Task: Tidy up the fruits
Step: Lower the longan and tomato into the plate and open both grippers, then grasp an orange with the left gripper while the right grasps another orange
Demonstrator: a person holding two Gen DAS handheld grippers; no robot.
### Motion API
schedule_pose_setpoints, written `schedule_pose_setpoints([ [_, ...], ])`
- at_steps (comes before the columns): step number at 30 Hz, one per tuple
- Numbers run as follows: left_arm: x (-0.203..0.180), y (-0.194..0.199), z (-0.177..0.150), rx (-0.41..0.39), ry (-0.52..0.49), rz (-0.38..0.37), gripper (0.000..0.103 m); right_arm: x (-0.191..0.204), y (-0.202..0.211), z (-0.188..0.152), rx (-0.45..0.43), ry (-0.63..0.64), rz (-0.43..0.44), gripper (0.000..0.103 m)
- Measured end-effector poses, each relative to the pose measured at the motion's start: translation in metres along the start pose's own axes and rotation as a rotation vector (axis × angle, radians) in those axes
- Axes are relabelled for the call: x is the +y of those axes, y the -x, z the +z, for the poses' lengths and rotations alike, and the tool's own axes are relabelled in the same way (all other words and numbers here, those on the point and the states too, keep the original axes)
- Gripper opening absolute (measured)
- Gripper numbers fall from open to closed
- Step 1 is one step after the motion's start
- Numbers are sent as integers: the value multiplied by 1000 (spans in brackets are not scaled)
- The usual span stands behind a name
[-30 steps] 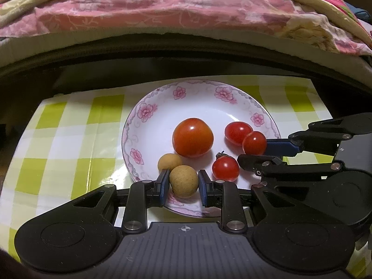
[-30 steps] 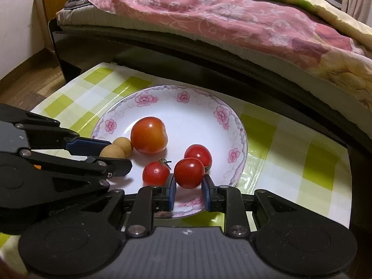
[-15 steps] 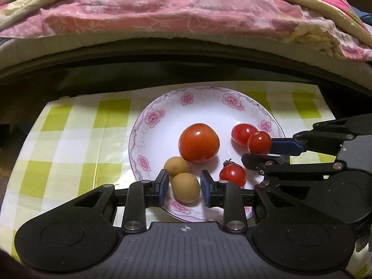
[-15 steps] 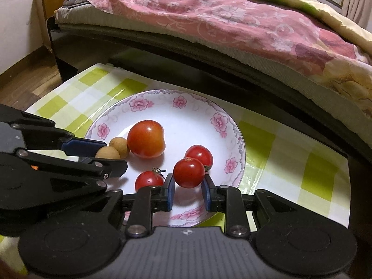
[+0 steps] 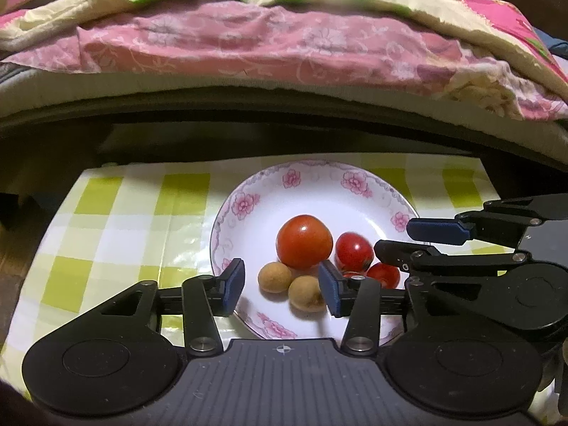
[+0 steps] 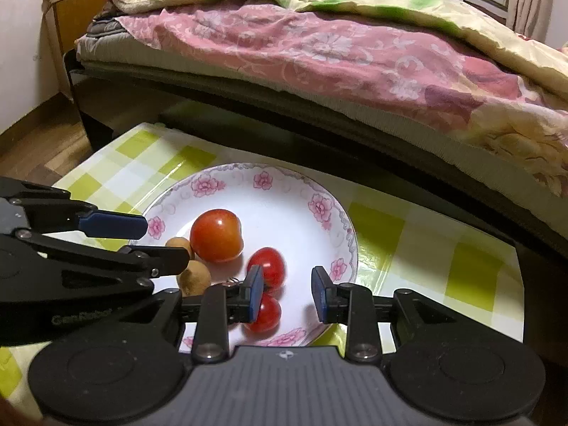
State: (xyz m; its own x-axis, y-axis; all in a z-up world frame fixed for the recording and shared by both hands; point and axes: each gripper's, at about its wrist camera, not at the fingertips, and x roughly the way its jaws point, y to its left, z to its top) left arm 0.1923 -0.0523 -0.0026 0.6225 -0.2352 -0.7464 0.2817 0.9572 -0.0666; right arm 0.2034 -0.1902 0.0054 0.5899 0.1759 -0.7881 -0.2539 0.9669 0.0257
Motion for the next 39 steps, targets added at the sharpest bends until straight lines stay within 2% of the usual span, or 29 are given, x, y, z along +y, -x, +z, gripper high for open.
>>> schedule_pose_setpoints([
  [12, 14, 18, -7, -17, 20, 6, 58, 13, 20, 2, -35, 11, 29, 34],
  [24, 32, 42, -26, -10, 33, 20, 62, 34, 39, -12, -30, 35, 94, 34],
  [31, 49, 44, -42, 31, 62, 46, 62, 50, 44, -26, 0, 63, 129, 35],
  [39, 59, 24, -55, 98, 74, 67, 62, 71, 44, -36, 25, 95, 168, 35],
])
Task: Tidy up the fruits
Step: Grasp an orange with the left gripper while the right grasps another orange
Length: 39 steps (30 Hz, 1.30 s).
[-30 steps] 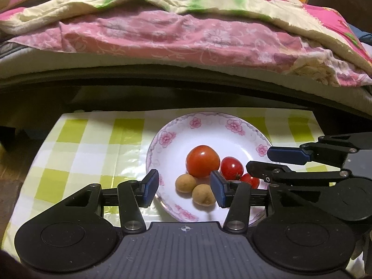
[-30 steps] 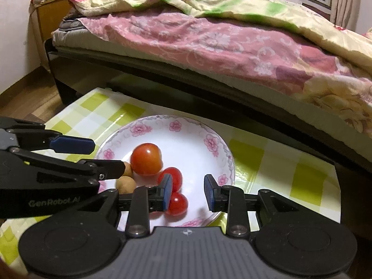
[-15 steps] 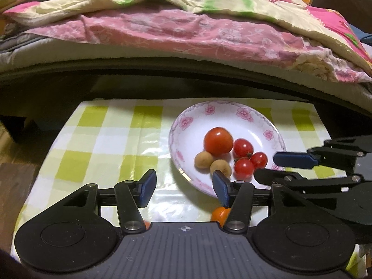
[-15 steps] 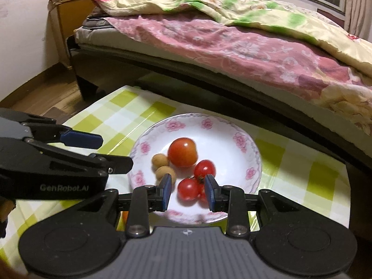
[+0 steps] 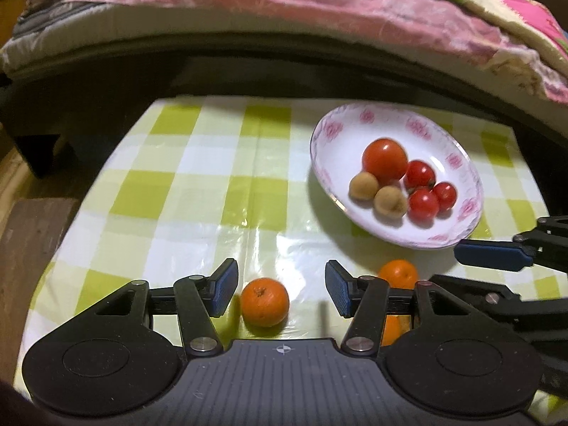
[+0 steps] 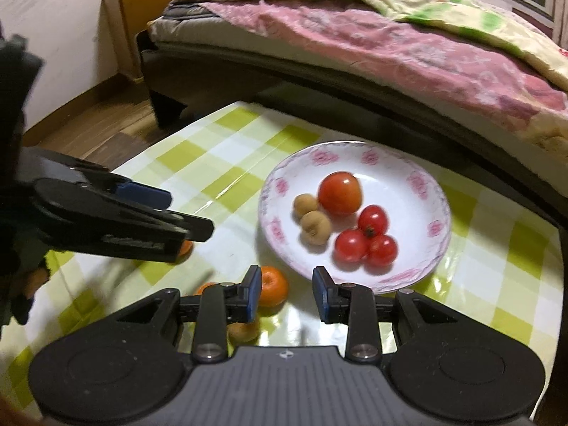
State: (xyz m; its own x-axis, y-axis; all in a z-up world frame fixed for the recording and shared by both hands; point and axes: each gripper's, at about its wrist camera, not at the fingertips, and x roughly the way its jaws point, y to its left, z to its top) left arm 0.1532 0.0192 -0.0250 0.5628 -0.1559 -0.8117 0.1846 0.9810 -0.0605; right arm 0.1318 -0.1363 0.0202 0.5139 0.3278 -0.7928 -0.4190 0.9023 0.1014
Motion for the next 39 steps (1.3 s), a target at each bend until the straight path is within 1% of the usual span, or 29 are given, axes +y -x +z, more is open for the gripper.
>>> schedule_pose_setpoints([
  [3, 1, -9, -2, 19, -1, 10, 60, 5, -2, -1, 8, 15, 13, 35],
  [6, 1, -19, -4, 39, -6, 27, 55, 8, -4, -3, 17, 30, 22, 37],
  [7, 1, -21, -4, 37, -8, 31, 54, 9, -5, -3, 19, 35, 24, 39],
  [9, 0, -21, -3, 28, -14, 39, 51, 10, -7, -4, 22, 43, 32, 40],
  [11, 0, -20, -2, 25, -14, 46, 36, 10, -8, -4, 25, 49, 41, 40],
  [19, -1, -8, -9, 32, -26, 39, 35, 13, -11, -4, 32, 72, 58, 40],
  [27, 3, 12, -22, 30, -31, 17, 34, 29, -20, -5, 49, 127, 118, 41],
  [32, 6, 10, -29, 50, -40, 3, 39, 43, -29, -5, 63, 166, 146, 41],
  [35, 7, 8, -32, 66, -50, -5, 41, 48, -36, -5, 80, 183, 148, 41],
  [39, 7, 11, -36, 70, -72, -14, 42, 49, -45, -9, 107, 189, 139, 41],
])
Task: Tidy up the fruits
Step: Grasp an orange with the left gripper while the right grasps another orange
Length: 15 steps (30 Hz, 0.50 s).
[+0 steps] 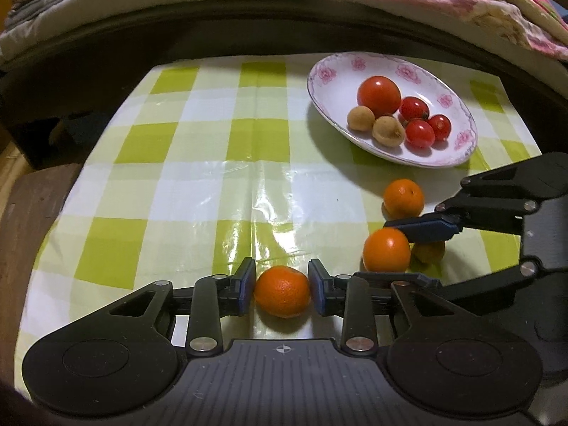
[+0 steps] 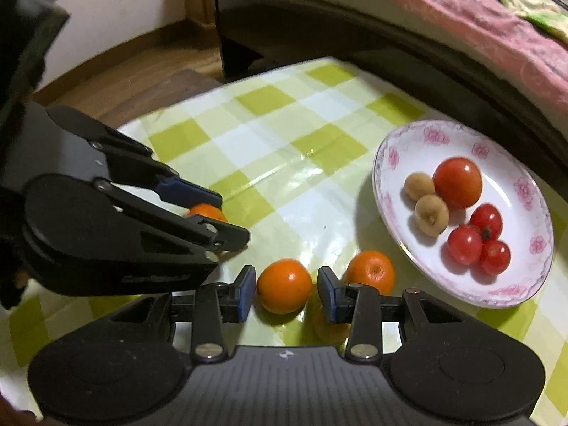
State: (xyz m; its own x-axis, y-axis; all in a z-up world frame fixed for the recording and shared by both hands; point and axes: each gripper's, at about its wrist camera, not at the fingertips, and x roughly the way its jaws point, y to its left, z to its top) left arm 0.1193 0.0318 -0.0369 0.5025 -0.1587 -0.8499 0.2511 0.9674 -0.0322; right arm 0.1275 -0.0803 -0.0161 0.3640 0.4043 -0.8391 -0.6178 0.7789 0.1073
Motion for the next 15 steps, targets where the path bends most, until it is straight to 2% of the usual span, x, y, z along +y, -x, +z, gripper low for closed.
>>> schedule_pose_setpoints([
  [8, 5, 5, -6, 11, -2, -9, 53, -3, 1, -4, 5, -2, -7, 38],
  [15, 1, 2, -5, 3, -19, 4, 52, -6, 6, -5, -2, -22, -21, 38],
])
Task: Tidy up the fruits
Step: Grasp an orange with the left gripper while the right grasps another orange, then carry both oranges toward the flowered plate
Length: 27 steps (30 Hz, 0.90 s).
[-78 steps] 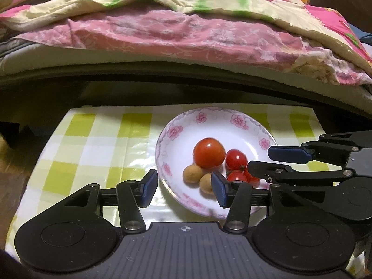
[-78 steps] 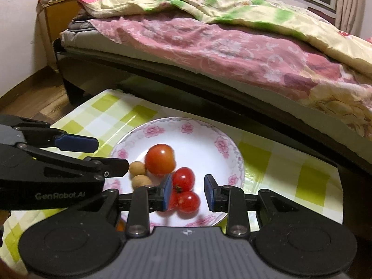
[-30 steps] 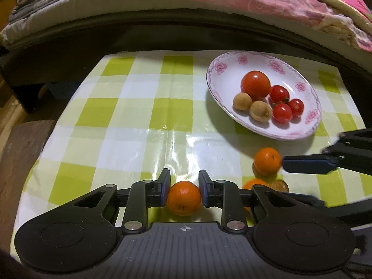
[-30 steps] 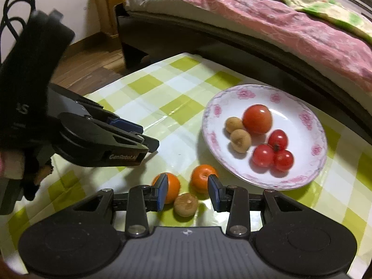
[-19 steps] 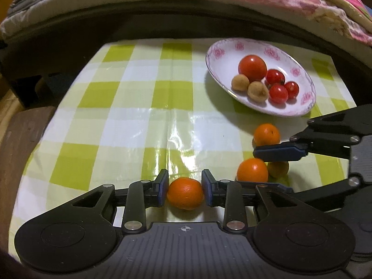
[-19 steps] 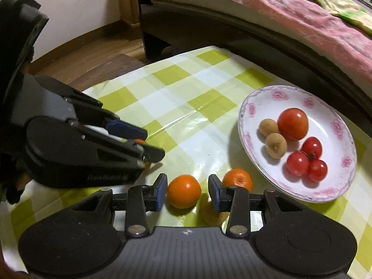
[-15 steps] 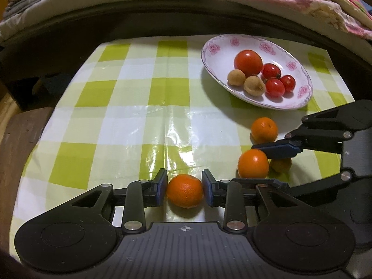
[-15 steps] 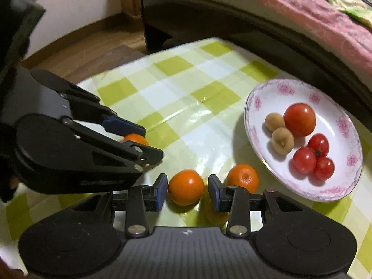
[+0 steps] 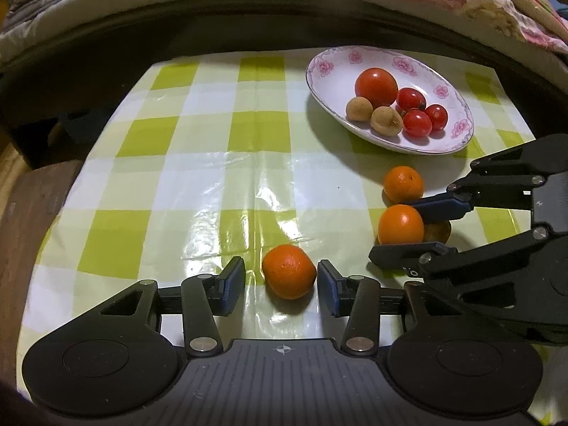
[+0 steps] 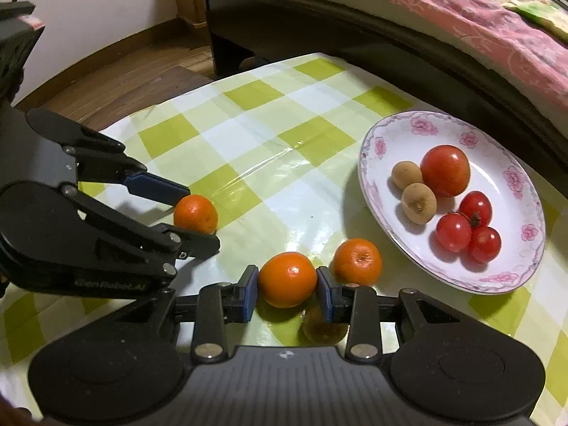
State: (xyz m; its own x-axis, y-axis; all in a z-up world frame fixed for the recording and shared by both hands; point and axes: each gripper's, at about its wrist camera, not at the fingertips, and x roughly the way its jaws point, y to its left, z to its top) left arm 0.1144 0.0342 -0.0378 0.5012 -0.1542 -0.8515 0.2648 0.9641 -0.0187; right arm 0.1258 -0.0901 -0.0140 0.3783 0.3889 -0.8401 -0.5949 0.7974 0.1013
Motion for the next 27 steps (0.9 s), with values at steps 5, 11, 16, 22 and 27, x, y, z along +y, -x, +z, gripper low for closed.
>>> schedule_pose_setpoints([
  [5, -4, 2, 0, 2, 1, 6, 39, -2, 1, 0, -1, -10, -7, 38],
  [11, -7, 7, 2, -5, 13, -5, 39, -4, 6, -1, -9, -22, -25, 38],
  [16, -13, 12, 7, -22, 6, -14, 39, -9, 13, 0, -23, -44, -37, 38],
  [22, -20, 13, 8, -18, -4, -16, 39, -11, 19, 0, -29, -57, -45, 38],
  [27, -25, 17, 4, -12, -9, -20, 39, -8, 24, -4, -24, -57, -48, 38],
])
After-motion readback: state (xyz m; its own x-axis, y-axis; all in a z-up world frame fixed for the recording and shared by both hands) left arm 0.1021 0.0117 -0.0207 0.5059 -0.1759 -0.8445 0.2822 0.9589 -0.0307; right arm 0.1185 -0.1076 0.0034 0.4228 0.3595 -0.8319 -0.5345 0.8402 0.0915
